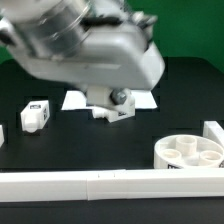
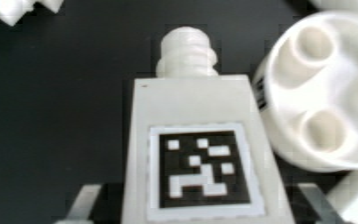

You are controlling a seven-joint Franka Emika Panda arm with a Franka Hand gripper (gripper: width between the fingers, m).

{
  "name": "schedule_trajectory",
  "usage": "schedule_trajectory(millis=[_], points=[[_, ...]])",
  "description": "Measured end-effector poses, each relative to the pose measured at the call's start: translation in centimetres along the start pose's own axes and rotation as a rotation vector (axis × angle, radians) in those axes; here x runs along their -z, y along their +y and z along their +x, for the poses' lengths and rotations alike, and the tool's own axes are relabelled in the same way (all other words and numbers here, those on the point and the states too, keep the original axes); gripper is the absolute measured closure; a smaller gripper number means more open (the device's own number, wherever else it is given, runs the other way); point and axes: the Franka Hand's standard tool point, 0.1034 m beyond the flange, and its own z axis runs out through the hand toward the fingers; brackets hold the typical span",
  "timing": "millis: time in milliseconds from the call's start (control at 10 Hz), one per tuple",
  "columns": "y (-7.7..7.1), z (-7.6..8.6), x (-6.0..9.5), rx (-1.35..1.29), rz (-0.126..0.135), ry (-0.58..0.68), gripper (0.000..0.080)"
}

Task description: Assemble stool

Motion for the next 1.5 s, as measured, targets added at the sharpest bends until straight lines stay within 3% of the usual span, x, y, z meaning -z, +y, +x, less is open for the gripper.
schedule_trajectory(millis=[100,300,400,500,600,900,1000,1200,1500], points=[[-0.4,0.8,0.0,0.001,0.017,0.095,0.0466],[-1.1,0.8,0.0,0.012,0.037,0.233,0.0466],[-1.8,0.8,0.2,0.023,0.033,0.291,0.0466],[-3.5,0.6,0.9,0.075,-0.009,0.377,0.0466],[-5.1,0.3,1.1,0.12,-0.013,0.458,0.0466],[-6.3,0.5,0.5,0.154,0.037,0.648,0.0466],[-7.0,0.1,0.1,0.166,0.036,0.672,0.0466],[-9.4,-1.9,-1.2,0.323,-0.067,0.687,0.0466],[-9.4,-1.8,-1.3,0.314,-0.061,0.686,0.0466]])
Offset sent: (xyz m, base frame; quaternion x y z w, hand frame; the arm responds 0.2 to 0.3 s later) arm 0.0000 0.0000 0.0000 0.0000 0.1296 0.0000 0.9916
